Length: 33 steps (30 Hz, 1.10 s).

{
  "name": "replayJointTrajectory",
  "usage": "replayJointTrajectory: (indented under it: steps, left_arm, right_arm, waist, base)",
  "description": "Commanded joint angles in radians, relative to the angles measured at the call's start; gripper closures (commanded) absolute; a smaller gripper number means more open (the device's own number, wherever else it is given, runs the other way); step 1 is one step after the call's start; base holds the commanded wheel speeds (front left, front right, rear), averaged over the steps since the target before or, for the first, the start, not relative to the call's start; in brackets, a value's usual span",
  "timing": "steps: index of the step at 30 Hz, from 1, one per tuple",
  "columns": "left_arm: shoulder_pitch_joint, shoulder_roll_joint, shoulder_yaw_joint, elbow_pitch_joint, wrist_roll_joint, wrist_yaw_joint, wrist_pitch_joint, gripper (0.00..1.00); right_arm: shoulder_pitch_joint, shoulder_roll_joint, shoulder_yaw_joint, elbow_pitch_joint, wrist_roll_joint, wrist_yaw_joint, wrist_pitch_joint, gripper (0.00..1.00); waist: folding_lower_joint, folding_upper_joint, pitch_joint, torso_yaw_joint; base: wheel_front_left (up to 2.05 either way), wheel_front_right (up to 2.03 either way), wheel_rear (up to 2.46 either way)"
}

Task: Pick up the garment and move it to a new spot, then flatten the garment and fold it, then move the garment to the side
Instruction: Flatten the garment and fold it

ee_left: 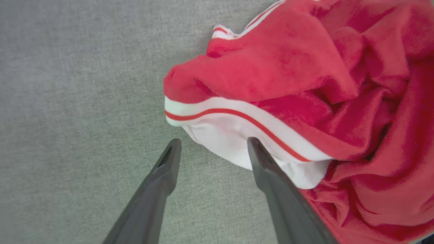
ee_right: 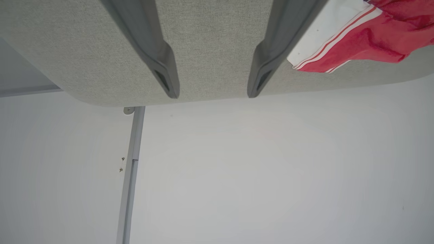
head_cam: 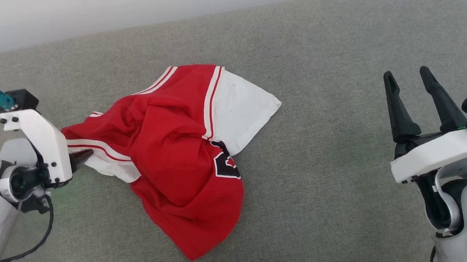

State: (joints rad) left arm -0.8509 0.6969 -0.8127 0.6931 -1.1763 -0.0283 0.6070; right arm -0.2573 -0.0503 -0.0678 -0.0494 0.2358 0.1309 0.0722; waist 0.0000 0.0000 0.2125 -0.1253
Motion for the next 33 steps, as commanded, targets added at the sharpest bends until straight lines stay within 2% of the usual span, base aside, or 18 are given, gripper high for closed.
replayJointTrajectory:
  steps: [1, 10, 11, 12, 16, 22, 29, 33]
  left_arm:
    - [-0.002, -0.005, -0.008, 0.009, -0.004, 0.021, 0.025, 0.00]
    - [-0.015, -0.060, -0.010, 0.081, -0.017, 0.071, 0.050, 0.00]
    - [-0.013, -0.065, -0.017, 0.094, -0.010, 0.068, 0.052, 0.59]
    - [-0.012, -0.070, -0.025, 0.108, -0.006, 0.065, 0.058, 1.00]
    - [-0.023, -0.083, -0.038, 0.133, 0.008, 0.037, 0.051, 1.00]
    - [-0.080, -0.003, -0.052, 0.083, 0.064, 0.006, 0.029, 1.00]
    - [-0.055, 0.135, -0.073, -0.063, 0.111, 0.048, 0.068, 1.00]
    - [-0.016, 0.170, -0.068, -0.115, 0.094, 0.074, 0.076, 1.00]
  right_arm:
    - [-0.010, 0.000, -0.001, -0.003, 0.003, 0.000, 0.004, 0.00]
    - [-0.039, -0.001, 0.006, -0.019, 0.008, 0.000, 0.005, 0.00]
    - [-0.042, -0.001, 0.007, -0.019, 0.008, 0.000, 0.005, 0.00]
    - [-0.043, 0.000, 0.009, -0.019, 0.007, 0.000, 0.004, 0.00]
    - [-0.045, 0.000, 0.003, -0.017, 0.004, 0.000, 0.002, 0.00]
    - [-0.033, 0.000, -0.021, -0.022, -0.013, 0.000, 0.014, 0.00]
    - [-0.017, -0.001, -0.024, -0.035, -0.017, 0.000, 0.029, 0.00]
    - [-0.009, -0.001, -0.020, -0.036, -0.014, 0.000, 0.033, 0.00]
  waist:
    - [0.0000, 0.0000, 0.011, -0.001]
    - [0.0000, 0.0000, 0.083, -0.012]
    - [0.0000, 0.0000, 0.088, -0.013]
    - [0.0000, 0.0000, 0.093, -0.013]
    - [0.0000, 0.0000, 0.098, -0.003]
    - [0.0000, 0.0000, 0.082, 0.034]
    - [0.0000, 0.0000, 0.067, 0.067]
    - [0.0000, 0.0000, 0.064, 0.075]
  base:
    - [0.00, 0.00, 0.00]
    - [0.00, 0.00, 0.00]
    - [0.00, 0.00, 0.00]
    - [0.00, 0.00, 0.00]
    - [0.00, 0.00, 0.00]
    - [0.00, 0.00, 0.00]
    - [0.00, 0.00, 0.00]
    - [0.00, 0.00, 0.00]
